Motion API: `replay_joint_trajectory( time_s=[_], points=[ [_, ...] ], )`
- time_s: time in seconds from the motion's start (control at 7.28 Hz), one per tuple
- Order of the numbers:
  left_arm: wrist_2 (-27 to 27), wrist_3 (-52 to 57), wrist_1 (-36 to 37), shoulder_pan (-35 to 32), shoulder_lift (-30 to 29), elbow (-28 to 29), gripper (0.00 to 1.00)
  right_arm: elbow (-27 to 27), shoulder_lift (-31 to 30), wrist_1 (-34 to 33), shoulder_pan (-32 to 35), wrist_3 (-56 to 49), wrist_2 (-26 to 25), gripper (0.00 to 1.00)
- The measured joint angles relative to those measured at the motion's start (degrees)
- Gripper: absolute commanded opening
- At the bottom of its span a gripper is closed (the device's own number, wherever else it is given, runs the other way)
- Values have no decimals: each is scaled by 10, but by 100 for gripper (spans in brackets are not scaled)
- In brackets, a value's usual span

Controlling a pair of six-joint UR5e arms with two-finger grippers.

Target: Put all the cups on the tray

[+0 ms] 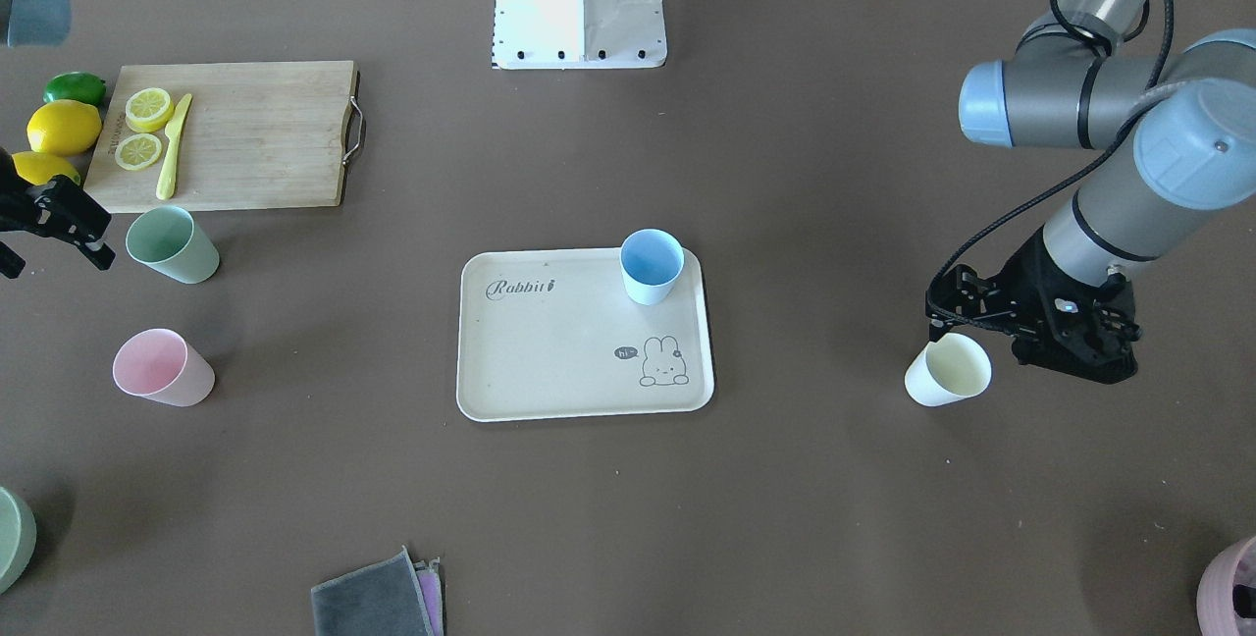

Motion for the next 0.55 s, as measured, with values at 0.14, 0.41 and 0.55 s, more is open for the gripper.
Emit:
replay_joint_trajectory(
  time_s=[0.14,0.41,0.55],
  points=[
    [0,11,-43,-2,0,46,99,0,0,0,0,0,0,100],
    [0,15,-110,1,3,105,99,0,0,0,-1,0,0,100],
    [0,14,-120,4,4,111,99,0,0,0,-1,0,0,100]
  ],
)
